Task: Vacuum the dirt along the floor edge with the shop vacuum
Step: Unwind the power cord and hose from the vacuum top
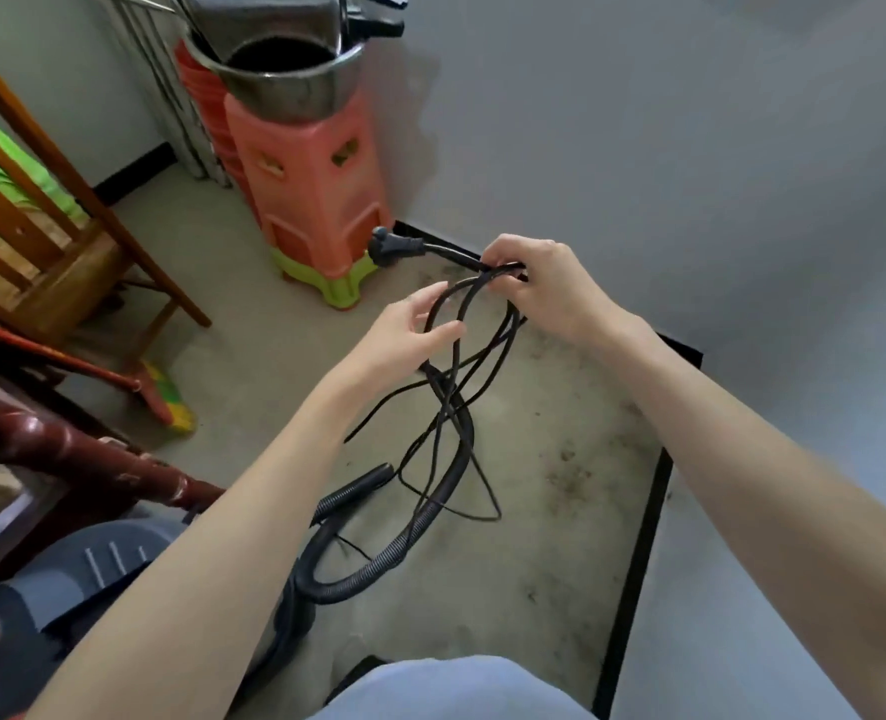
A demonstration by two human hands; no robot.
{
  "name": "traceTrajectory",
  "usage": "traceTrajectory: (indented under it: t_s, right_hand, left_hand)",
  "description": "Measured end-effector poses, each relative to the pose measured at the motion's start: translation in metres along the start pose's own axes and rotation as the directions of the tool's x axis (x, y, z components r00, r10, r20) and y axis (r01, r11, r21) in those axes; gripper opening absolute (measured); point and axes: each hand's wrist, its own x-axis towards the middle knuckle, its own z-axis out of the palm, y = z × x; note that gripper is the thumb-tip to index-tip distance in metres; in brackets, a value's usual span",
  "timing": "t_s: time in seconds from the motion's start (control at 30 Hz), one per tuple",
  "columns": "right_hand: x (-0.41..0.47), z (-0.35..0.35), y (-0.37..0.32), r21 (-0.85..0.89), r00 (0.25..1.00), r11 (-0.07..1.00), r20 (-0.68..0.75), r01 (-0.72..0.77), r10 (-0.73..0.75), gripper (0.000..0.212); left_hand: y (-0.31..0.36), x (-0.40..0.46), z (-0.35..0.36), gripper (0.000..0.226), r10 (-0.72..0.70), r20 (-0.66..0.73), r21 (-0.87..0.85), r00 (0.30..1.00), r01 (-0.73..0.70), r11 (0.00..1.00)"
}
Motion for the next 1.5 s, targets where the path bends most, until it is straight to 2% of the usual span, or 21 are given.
traceTrajectory:
  t_s: [0.07, 0.13, 0.23, 0.37, 0.47, 0.57, 0.63, 0.7, 0.73, 0.8, 0.83, 0.93, 1.1, 1.2, 1.3, 1.37, 1.5]
  right_hand:
    - [0.008, -0.006, 0.005, 0.023, 1.000, 1.000, -0.004, 0.009, -0.009, 0.013]
    - [0.017, -0.010, 0.008, 0.037, 1.000, 0.999, 0.011, 0.018, -0.018, 0.013]
    - [0.034, -0.014, 0.011, 0.046, 0.999, 0.999, 0.026, 0.027, -0.028, 0.015]
    - [0.060, -0.006, 0.023, 0.038, 0.999, 0.999, 0.041, 0.029, -0.031, 0.017]
    - [0.083, 0.000, 0.041, 0.028, 0.999, 1.000, 0.045, -0.012, 0.011, 0.018]
    - [0.108, 0.007, 0.054, 0.047, 0.997, 0.997, 0.057, -0.061, 0.059, 0.016]
    - [0.123, 0.013, 0.063, 0.081, 0.994, 0.992, 0.058, -0.100, 0.095, 0.014]
    - [0.134, 0.021, 0.073, 0.127, 0.986, 0.978, 0.055, -0.166, 0.160, 0.012]
    - [0.138, 0.026, 0.078, 0.157, 0.977, 0.965, 0.061, -0.211, 0.204, 0.012]
    - [0.144, 0.038, 0.089, 0.205, 0.955, 0.933, 0.074, -0.295, 0.286, 0.010]
    - [0.147, 0.044, 0.095, 0.221, 0.944, 0.917, 0.076, -0.331, 0.322, 0.009]
    - [0.154, 0.057, 0.113, 0.258, 0.910, 0.873, 0.098, -0.414, 0.403, 0.014]
    - [0.148, 0.077, 0.149, 0.412, 0.861, 0.756, 0.233, -0.508, 0.452, 0.051]
    - [0.126, 0.104, 0.177, 0.345, 0.777, 0.703, 0.385, -0.622, 0.498, 0.067]
    - [0.098, 0.145, 0.205, 0.292, 0.713, 0.688, 0.525, -0.664, 0.466, 0.064]
    - [0.086, 0.168, 0.221, 0.272, 0.687, 0.668, 0.530, -0.692, 0.496, 0.061]
    - [0.080, 0.203, 0.259, 0.166, 0.639, 0.654, 0.483, -0.738, 0.599, 0.029]
  left_hand:
    - [-0.005, 0.010, 0.007, 0.073, -0.026, 0.074, 0.003, 0.997, 0.026, 1.000]
    - [-0.008, 0.021, 0.014, 0.070, -0.065, 0.083, 0.037, 0.994, 0.062, 0.997]
    - [-0.015, 0.041, 0.022, 0.049, -0.076, 0.007, 0.049, 0.997, 0.076, 0.996]
    - [-0.037, 0.067, 0.030, 0.012, -0.114, 0.012, 0.038, 0.993, 0.113, 0.993]
    - [-0.058, 0.083, 0.027, 0.008, -0.151, 0.021, 0.080, 0.988, 0.149, 0.986]
    - [-0.079, 0.097, 0.014, 0.009, -0.248, 0.028, 0.129, 0.968, 0.243, 0.962]
    - [-0.085, 0.108, 0.008, 0.011, -0.286, -0.040, 0.091, 0.957, 0.289, 0.953]
    - [-0.083, 0.124, 0.005, 0.015, -0.336, -0.118, -0.060, 0.935, 0.331, 0.942]
    - [-0.079, 0.132, 0.005, 0.016, -0.384, -0.125, -0.198, 0.915, 0.356, 0.913]
    - [-0.069, 0.150, 0.007, 0.013, -0.492, -0.084, -0.456, 0.867, 0.405, 0.793]
    - [-0.065, 0.159, 0.008, 0.010, -0.524, -0.067, -0.529, 0.849, 0.415, 0.741]
    - [-0.056, 0.189, 0.011, 0.010, -0.563, -0.059, -0.643, 0.824, 0.400, 0.653]
    - [-0.057, 0.226, 0.021, 0.013, -0.595, -0.012, -0.769, 0.804, 0.372, 0.519]
    - [-0.060, 0.242, 0.035, 0.015, -0.587, 0.018, -0.829, 0.810, 0.340, 0.444]
    - [-0.070, 0.254, 0.052, 0.017, -0.598, 0.015, -0.883, 0.801, 0.291, 0.368]
    - [-0.083, 0.258, 0.060, 0.019, -0.619, 0.015, -0.914, 0.785, 0.262, 0.310]
    - [-0.121, 0.264, 0.073, 0.019, -0.648, 0.033, -0.958, 0.761, 0.208, 0.195]
